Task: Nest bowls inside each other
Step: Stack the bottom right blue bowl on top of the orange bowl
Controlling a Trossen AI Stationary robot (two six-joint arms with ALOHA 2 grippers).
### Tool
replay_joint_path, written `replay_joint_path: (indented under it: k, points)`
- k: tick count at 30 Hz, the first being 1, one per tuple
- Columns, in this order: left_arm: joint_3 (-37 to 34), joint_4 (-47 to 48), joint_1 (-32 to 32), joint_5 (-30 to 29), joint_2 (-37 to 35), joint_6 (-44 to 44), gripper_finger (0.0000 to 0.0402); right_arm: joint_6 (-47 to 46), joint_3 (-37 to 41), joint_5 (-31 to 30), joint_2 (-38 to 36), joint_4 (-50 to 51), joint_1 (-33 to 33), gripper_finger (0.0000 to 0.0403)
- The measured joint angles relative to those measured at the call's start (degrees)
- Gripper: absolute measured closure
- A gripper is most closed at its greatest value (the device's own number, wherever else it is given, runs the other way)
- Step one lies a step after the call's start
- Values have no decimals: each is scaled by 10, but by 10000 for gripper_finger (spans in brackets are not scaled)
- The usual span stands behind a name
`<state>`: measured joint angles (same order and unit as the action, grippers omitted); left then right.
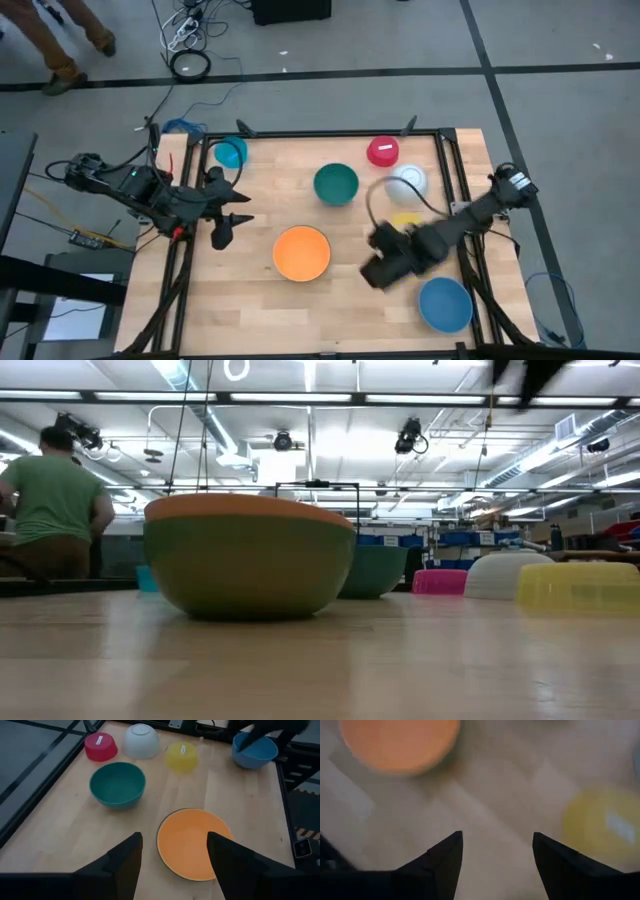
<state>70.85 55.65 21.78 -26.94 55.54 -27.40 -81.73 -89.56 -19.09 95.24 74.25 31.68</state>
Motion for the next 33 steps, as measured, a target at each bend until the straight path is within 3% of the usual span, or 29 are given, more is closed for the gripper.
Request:
replay_joint_path:
  k: [5,19,33]
  points:
    - [0,0,0,-2,0,0,170,-185,0,41,29,37,105,179]
    - [0,-20,0,1,0,-14,170,-455,1,145,96,-1,249,178]
    - [0,-22,1,6,0,-18,170,-457,38,189,143,-95,252,180]
